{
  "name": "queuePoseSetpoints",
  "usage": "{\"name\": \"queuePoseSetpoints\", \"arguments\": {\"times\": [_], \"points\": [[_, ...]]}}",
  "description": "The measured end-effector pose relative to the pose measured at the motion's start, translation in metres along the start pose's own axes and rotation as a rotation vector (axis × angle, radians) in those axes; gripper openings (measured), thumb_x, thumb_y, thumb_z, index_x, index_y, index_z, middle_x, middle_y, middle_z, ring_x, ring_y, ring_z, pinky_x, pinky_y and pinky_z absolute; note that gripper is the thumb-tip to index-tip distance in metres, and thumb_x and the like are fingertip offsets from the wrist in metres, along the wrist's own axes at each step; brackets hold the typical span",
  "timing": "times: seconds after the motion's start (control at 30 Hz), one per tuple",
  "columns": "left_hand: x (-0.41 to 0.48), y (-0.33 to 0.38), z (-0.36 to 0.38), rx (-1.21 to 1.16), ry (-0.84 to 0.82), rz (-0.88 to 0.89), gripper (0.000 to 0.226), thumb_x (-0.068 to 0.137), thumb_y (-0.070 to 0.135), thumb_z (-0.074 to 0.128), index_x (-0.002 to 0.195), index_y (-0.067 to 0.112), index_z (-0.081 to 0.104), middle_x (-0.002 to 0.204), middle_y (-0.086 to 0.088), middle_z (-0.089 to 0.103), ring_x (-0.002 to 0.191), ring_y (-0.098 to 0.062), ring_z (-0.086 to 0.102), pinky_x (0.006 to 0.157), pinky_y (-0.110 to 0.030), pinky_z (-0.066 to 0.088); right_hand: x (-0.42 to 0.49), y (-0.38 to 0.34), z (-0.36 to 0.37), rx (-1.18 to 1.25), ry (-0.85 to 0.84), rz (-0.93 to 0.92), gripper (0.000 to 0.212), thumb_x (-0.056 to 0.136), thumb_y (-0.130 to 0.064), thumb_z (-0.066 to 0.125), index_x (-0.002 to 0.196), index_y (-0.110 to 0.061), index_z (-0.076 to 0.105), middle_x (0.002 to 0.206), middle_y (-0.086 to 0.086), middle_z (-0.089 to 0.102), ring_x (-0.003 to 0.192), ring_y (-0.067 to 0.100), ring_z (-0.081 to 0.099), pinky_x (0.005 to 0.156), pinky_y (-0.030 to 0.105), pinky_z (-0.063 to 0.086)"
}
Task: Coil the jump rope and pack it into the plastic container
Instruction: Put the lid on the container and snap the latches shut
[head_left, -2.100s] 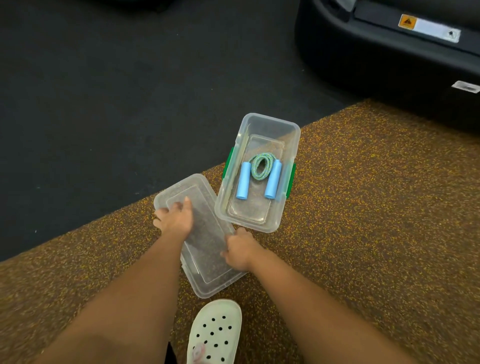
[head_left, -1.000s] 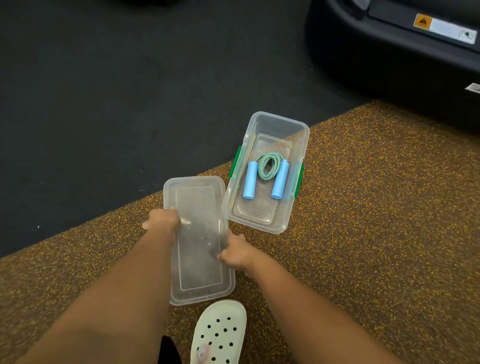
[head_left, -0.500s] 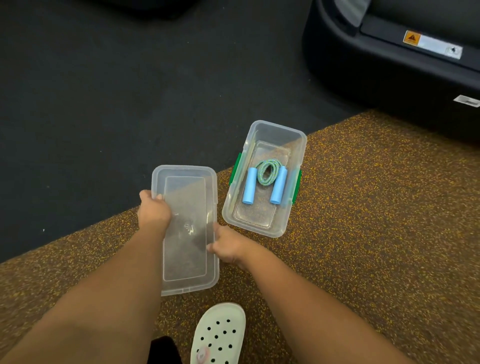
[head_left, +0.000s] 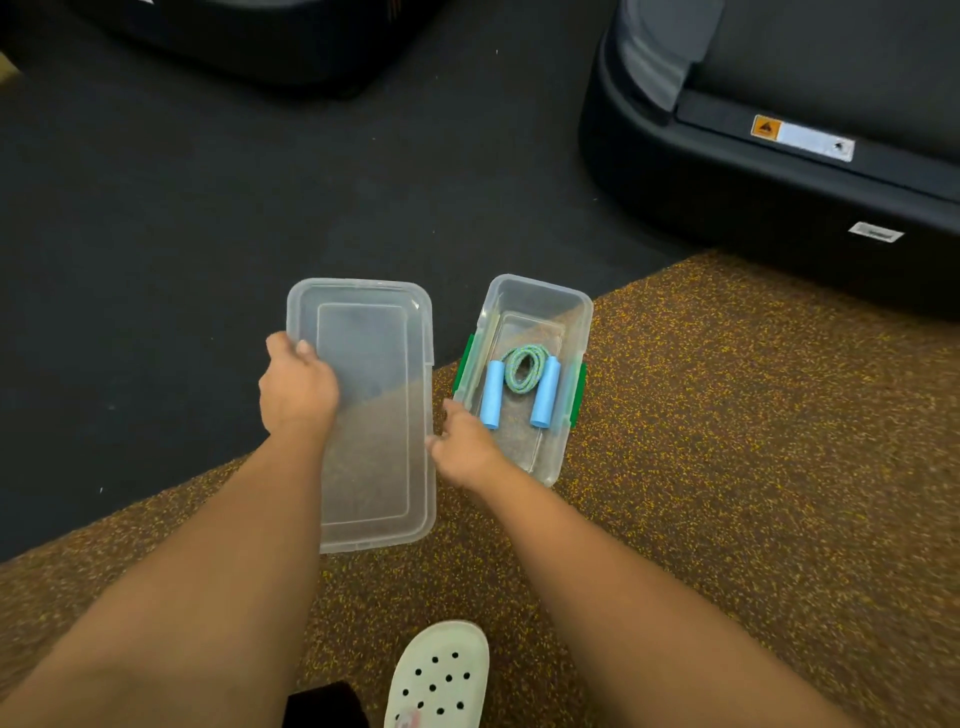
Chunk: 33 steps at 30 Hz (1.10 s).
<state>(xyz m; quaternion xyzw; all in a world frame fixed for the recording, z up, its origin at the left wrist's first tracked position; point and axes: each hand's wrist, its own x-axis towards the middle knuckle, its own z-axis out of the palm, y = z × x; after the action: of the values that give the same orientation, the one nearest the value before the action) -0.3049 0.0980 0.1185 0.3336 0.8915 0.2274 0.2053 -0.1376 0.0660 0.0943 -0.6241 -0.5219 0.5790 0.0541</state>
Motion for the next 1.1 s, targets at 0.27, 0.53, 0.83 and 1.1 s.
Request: {"name": "queuePoseSetpoints", "arguments": {"times": [0.27,0.53,0.83,1.1], "points": [[-0.022,0.039,0.017,-0.124,-0.119,0.051,0.029,0.1,0.03,0.029,0.115,0.011,0.044,0.106,-0.013,0.055,0.095,-0.03,0.052,0.077,-0.04,0.04,-0.008,0.01,-0.033,0.248,0.179,0.009,0.053,0.097,-0.015,0.045,0.146,-0.022,0.027,0.111,0.011,0.061,0.091,0.024,0.059,0.083,0.035,0.049],[-0.043,0.076,0.03,-0.288,-0.383,0.086,0.034,0.088,0.04,0.041,0.117,0.034,0.057,0.104,-0.008,0.066,0.095,-0.03,0.065,0.086,-0.047,0.054,-0.009,0.029,-0.064,0.458,0.405,0.08,0.048,0.087,-0.007,0.042,0.125,-0.036,0.045,0.105,0.014,0.065,0.092,0.033,0.065,0.083,0.052,0.055],[-0.066,0.08,0.04,-0.3,-0.52,0.141,0.019,0.093,0.02,0.051,0.105,0.018,0.065,0.095,-0.007,0.069,0.09,-0.024,0.066,0.086,-0.04,0.053,-0.015,0.035,-0.091,0.615,0.522,0.128,0.052,0.09,0.0,0.037,0.128,-0.035,0.046,0.108,0.009,0.065,0.096,0.029,0.065,0.082,0.05,0.057],[-0.065,0.075,0.06,-0.185,-0.604,0.154,0.034,0.089,0.011,0.057,0.122,0.019,0.053,0.103,0.004,0.062,0.099,-0.021,0.06,0.087,-0.039,0.051,-0.002,0.039,-0.101,0.544,0.587,0.173,0.039,0.088,-0.004,0.044,0.122,-0.024,0.046,0.106,0.007,0.064,0.095,0.028,0.063,0.083,0.049,0.056]]}}
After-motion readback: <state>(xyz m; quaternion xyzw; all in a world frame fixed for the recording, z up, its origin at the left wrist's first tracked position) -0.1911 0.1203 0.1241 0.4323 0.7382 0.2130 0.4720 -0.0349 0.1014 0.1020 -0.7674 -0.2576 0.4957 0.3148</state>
